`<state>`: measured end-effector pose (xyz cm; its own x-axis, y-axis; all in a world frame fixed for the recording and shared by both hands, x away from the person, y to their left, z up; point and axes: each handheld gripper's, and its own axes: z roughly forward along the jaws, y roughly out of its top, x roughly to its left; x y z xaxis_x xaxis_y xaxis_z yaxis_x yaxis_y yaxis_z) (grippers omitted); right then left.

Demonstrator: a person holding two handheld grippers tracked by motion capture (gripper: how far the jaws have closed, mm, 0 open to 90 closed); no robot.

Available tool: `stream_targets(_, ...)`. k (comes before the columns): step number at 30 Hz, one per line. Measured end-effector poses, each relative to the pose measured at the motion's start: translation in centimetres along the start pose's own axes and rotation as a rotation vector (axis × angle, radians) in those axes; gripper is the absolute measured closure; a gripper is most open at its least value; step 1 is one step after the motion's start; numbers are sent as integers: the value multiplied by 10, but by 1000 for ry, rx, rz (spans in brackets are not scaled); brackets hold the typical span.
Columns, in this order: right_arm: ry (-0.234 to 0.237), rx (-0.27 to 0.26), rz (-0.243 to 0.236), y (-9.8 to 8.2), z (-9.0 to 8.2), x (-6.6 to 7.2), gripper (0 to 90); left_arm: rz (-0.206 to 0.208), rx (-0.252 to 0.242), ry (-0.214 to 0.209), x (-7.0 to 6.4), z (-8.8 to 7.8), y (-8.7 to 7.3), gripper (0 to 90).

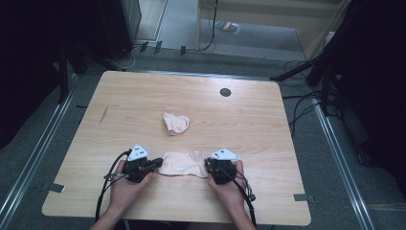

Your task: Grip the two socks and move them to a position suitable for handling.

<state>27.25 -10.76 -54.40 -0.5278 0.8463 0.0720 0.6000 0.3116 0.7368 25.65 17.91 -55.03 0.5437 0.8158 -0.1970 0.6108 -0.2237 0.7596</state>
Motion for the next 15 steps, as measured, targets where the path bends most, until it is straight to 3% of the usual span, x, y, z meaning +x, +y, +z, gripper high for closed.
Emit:
stream_targets(8, 26, 24, 36, 1, -6, -7, 879, -13, -5, 1, 10, -14, -2, 900)
stream_targets(15, 23, 12, 60, 3, -19, -12, 886, 28, 6, 60, 11, -22, -3, 900)
